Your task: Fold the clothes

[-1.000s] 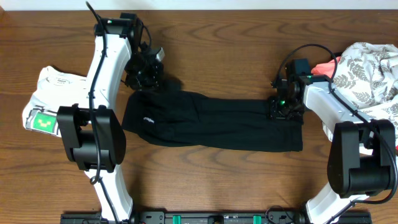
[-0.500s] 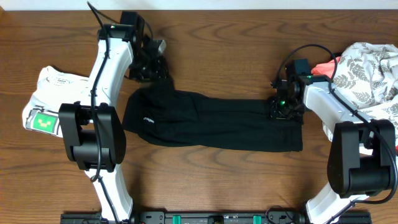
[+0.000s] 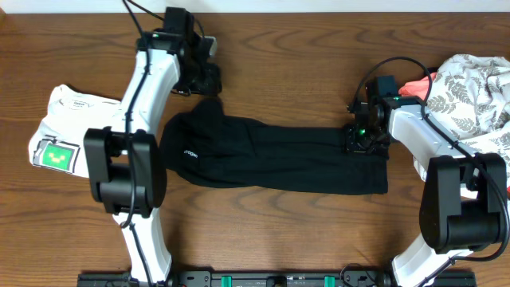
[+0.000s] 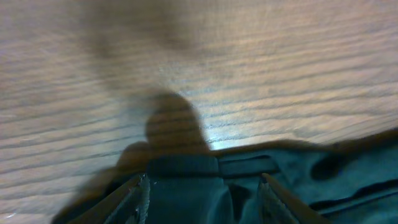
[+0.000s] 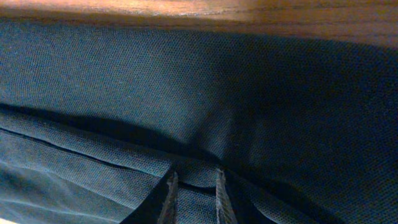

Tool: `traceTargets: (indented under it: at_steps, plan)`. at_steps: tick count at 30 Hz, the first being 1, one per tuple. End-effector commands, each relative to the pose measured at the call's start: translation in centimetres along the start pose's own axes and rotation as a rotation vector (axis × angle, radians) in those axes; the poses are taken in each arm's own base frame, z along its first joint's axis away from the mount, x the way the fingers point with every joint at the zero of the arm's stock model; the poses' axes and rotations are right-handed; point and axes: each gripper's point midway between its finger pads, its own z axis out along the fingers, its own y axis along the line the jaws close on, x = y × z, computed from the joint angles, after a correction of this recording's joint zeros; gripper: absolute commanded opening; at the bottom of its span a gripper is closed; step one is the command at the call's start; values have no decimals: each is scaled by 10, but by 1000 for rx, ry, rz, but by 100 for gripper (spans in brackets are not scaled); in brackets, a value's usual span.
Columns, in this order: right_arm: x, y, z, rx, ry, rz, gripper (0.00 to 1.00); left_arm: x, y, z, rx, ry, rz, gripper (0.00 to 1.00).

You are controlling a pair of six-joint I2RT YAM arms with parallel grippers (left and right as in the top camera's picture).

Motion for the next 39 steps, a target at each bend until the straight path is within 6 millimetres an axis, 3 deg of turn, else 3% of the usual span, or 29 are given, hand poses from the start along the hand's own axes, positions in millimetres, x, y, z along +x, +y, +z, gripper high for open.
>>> traceTargets:
  at_steps: [1,6,11,13,18,22,25,30,33,39]
  plan:
    - [2,2,1,0,8,2,20,17,2,31,-12,96,40,56]
    - [4,1,1,1,15,4,20,30,8,48,-82,165,55,55]
    - [4,1,1,1,15,4,20,32,8,46,-89,170,60,24]
    - [4,1,1,1,15,4,20,31,8,43,-90,164,61,20]
    - [4,1,1,1,15,4,20,26,5,27,-91,142,64,19]
    - [4,1,1,1,15,4,20,32,1,7,-98,155,60,12]
    - [4,1,1,1,13,3,20,43,-3,-11,-98,181,23,6]
    - [4,1,1,1,13,3,20,56,-10,-36,-95,207,11,6]
    - [4,1,1,1,14,4,20,63,-11,-44,-95,226,8,6]
    - [4,1,1,1,15,4,20,99,-13,-50,-94,370,-45,6]
